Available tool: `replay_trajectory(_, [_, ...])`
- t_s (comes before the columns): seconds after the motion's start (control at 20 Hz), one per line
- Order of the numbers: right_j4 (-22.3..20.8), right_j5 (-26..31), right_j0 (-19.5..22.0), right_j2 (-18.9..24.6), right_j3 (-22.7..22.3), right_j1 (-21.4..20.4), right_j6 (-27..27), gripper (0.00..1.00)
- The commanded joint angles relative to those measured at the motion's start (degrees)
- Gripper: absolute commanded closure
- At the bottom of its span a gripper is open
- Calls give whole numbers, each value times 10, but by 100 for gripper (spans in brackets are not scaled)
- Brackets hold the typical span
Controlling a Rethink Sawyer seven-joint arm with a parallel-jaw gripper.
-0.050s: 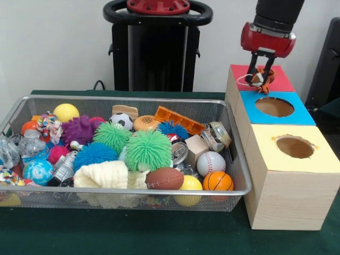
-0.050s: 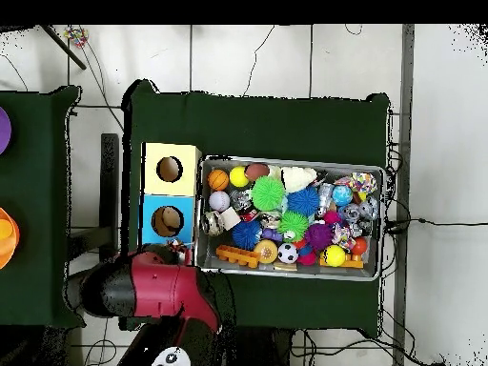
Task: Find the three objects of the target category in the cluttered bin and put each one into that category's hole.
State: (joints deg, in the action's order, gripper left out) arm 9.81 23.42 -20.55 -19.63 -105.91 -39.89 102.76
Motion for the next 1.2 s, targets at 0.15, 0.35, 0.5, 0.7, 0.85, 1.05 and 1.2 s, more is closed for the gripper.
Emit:
replay_trajectory(0.15, [-40, 166, 16, 10, 43, 15, 47, 100])
replay_trajectory(0.35, [-33, 216, 43, 43, 14, 0, 32, 100])
replay_trajectory(0.5, [-21, 227, 61, 69, -15, -11, 19, 100])
replay_trajectory(0.7, [-14, 232, 80, 92, -49, -26, 7, 100])
replay_trajectory(0.85, [-6, 212, 96, 115, -76, -35, 1, 100])
replay_trajectory(1.05, [29, 138, 133, 171, -122, -48, -13, 100])
replay_trajectory(1.2, [36, 106, 152, 202, -143, -55, -17, 100])
